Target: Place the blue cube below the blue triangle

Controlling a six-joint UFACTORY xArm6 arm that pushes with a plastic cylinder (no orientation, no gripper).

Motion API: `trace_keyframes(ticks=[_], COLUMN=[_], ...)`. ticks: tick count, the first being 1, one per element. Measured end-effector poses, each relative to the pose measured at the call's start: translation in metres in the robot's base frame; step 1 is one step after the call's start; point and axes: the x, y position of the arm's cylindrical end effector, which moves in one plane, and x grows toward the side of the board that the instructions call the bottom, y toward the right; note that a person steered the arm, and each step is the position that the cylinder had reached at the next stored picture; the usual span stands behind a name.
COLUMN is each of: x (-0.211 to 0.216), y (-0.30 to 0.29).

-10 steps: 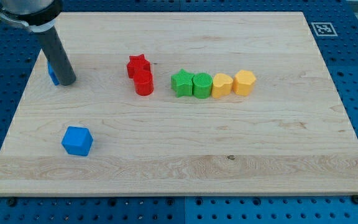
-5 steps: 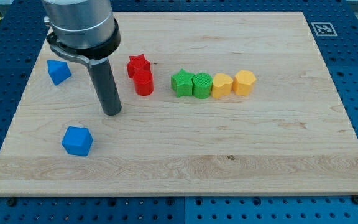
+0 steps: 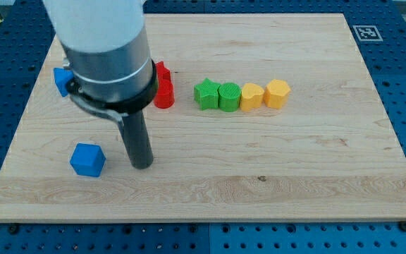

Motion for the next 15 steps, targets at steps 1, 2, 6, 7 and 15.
trace_keyframes(ticks=[1,2,6,7,15], x=[0.016,0.018,-0.021,-0.036,-0.084], y=[-0.012,-0.058,-0.113,-0.113,-0.102])
